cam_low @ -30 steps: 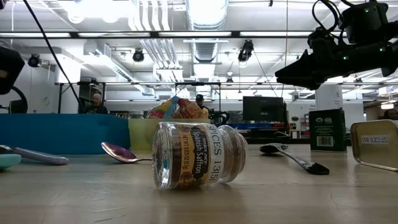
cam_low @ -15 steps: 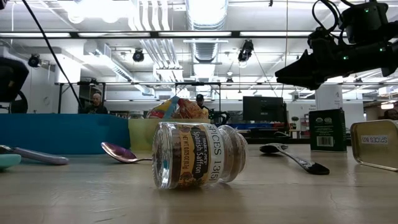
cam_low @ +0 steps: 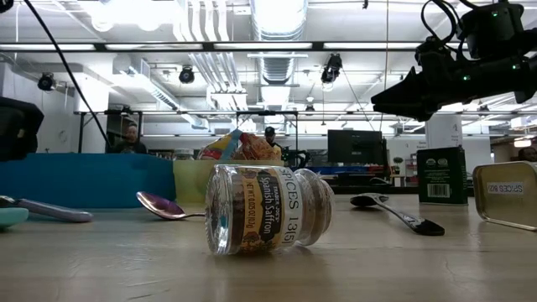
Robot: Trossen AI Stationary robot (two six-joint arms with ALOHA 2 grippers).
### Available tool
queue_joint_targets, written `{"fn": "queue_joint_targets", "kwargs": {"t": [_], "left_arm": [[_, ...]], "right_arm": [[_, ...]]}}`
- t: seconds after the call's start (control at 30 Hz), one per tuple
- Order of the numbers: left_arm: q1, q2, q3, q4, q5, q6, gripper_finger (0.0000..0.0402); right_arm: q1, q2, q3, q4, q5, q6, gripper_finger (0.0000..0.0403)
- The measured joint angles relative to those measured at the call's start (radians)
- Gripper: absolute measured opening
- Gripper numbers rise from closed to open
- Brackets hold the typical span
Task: Pick & Place Food Item
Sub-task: Put the green spice bottle into the green bin
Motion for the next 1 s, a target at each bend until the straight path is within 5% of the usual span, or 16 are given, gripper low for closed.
{"fn": "queue_joint_targets", "kwargs": {"t": [1.0], "left_arm": [[0.048,0.000,0.002,0.057,0.053,0.076,0.0399]], "right_arm": [[0.000,0.000,0.000,0.000,0.000,0.000,0.0246]]}}
